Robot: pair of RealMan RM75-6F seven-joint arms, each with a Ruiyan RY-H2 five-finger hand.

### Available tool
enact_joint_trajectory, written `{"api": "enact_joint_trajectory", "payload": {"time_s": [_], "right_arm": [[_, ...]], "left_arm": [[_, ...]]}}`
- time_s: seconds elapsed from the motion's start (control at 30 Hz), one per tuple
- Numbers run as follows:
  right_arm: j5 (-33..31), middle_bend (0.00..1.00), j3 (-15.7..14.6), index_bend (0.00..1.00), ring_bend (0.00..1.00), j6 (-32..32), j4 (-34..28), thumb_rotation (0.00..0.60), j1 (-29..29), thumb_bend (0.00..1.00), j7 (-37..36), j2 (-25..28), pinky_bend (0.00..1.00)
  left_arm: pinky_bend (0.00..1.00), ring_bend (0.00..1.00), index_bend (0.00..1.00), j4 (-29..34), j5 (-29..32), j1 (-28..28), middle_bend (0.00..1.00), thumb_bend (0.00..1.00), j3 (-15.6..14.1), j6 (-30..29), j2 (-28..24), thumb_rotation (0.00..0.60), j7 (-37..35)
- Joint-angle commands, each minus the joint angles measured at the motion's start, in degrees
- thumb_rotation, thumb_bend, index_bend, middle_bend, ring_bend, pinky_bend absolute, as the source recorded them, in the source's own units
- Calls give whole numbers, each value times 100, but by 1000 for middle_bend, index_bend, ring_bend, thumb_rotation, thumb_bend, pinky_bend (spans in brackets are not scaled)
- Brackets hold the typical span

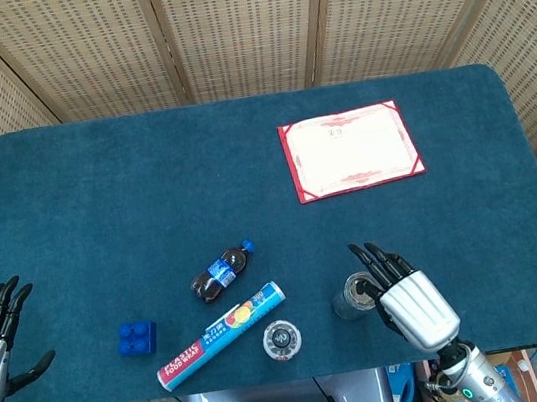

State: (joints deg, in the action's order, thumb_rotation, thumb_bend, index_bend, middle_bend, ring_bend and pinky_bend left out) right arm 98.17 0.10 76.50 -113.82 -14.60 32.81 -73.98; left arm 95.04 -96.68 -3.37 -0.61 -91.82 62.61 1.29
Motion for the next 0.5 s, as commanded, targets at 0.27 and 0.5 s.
{"api": "enact_joint_trajectory", "payload": {"time_s": [0.27,0.5], "right_arm": [[-24,10,-11,448,0,-42,44,600,12,933,19,-61,273],[-42,6,-28,448,0,-92,52,600,13,932,28,-99,271]], "left_arm": [[0,0,0,2,-5,6,0,209,-2,-10,0,600,1],[0,0,0,-1,0,7,0,209,-2,-6,0,600,-5]]}}
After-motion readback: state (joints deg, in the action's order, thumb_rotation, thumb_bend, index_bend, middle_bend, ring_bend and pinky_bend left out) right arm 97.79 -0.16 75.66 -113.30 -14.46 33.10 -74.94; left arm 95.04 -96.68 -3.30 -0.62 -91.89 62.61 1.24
